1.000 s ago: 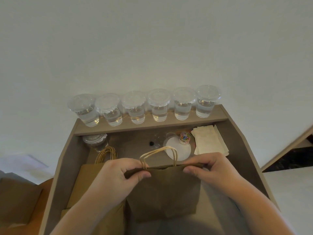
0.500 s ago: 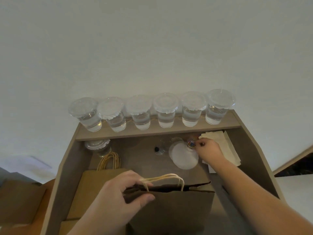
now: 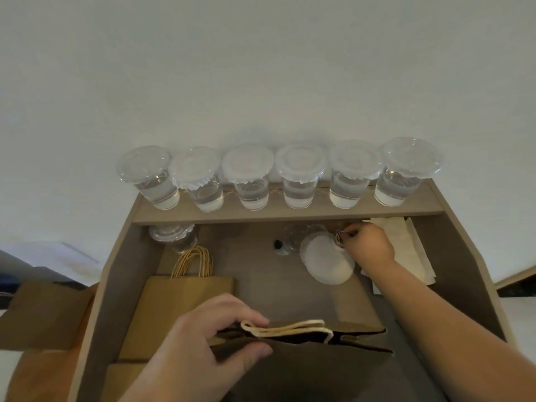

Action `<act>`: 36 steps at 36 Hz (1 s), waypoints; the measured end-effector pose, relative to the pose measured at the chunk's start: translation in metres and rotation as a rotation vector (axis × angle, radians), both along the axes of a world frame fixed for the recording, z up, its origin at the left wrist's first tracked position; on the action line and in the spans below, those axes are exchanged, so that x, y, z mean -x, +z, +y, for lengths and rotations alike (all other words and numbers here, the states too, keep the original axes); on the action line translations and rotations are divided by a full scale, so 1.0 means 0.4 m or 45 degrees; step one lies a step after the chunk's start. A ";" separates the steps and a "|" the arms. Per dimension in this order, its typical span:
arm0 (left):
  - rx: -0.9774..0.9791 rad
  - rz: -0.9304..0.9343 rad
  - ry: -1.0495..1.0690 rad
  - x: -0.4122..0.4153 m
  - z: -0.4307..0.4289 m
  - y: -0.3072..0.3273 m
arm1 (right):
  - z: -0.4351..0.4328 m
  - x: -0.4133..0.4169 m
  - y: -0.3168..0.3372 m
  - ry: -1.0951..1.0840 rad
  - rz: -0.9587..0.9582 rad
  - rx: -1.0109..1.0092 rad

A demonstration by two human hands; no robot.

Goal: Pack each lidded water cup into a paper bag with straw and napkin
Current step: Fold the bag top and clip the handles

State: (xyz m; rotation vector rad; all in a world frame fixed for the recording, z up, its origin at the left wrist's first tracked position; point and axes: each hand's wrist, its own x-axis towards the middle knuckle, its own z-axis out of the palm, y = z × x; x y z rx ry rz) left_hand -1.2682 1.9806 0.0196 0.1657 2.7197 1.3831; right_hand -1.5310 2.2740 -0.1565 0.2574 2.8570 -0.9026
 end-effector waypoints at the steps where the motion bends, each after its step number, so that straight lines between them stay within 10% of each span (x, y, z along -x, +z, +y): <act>1: 0.002 0.009 0.004 0.000 0.002 0.001 | -0.001 -0.001 -0.001 -0.005 0.011 0.002; 36: -0.082 0.195 -0.008 0.043 0.064 0.127 | -0.054 -0.538 0.573 0.372 0.400 0.800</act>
